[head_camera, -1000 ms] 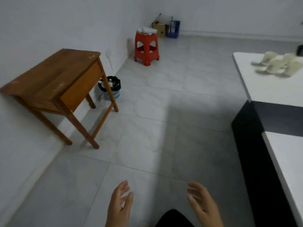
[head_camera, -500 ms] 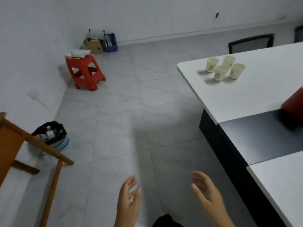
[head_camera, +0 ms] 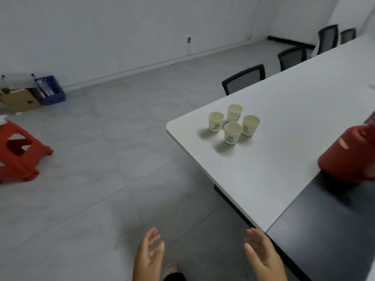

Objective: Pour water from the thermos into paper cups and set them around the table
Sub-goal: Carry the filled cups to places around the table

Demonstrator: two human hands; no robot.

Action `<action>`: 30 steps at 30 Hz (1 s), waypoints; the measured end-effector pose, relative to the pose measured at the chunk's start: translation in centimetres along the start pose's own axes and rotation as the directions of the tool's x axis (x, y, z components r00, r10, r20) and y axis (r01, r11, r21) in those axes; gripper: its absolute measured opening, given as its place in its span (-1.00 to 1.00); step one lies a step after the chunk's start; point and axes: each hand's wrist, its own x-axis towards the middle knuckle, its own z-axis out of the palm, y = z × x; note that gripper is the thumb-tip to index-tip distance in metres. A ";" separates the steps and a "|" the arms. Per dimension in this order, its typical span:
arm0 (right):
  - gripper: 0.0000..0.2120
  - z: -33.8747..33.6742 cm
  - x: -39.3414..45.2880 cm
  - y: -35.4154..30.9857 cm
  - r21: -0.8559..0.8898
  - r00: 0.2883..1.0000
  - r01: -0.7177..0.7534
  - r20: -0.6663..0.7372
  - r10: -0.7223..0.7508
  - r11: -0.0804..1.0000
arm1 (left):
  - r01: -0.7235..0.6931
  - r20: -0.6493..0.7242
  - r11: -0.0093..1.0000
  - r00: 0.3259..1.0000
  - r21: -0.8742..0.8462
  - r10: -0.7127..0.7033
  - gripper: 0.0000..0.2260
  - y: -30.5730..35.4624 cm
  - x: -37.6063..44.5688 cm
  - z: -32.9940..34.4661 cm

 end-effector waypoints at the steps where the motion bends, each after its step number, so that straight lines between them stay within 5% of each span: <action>1: -0.66 1.3 1.9 -1.1 0.004 0.999 0.017 -0.031 -0.017 1.000 | -0.015 0.032 1.000 0.999 -0.013 0.015 -0.65 0.8 2.7 0.6; 7: -0.62 5.9 10.8 -4.9 -0.021 0.983 0.071 -0.169 -0.073 0.997 | -0.077 0.206 0.996 0.976 0.036 0.068 -0.62 3.6 15.5 4.9; 12: -0.55 6.8 18.1 -4.4 -0.011 0.944 -0.004 -0.329 0.000 1.000 | 0.014 0.367 0.988 0.928 0.152 -0.070 -0.62 3.2 23.4 10.2; 18: -0.45 5.8 28.9 -4.7 -0.030 0.966 -0.054 -0.256 0.045 0.998 | -0.033 0.429 0.988 0.902 0.150 -0.035 -0.58 5.9 31.2 18.3; 24: 0.04 5.0 36.0 -3.7 -0.078 0.975 -0.214 -0.072 0.209 0.974 | -0.152 0.586 0.948 0.809 0.281 -0.044 -0.34 7.4 37.7 25.6; 30: -0.01 6.9 39.5 -2.3 -0.025 0.963 -0.232 -0.149 0.226 0.972 | -0.117 0.675 0.935 0.722 0.334 -0.150 -0.23 6.6 41.2 29.4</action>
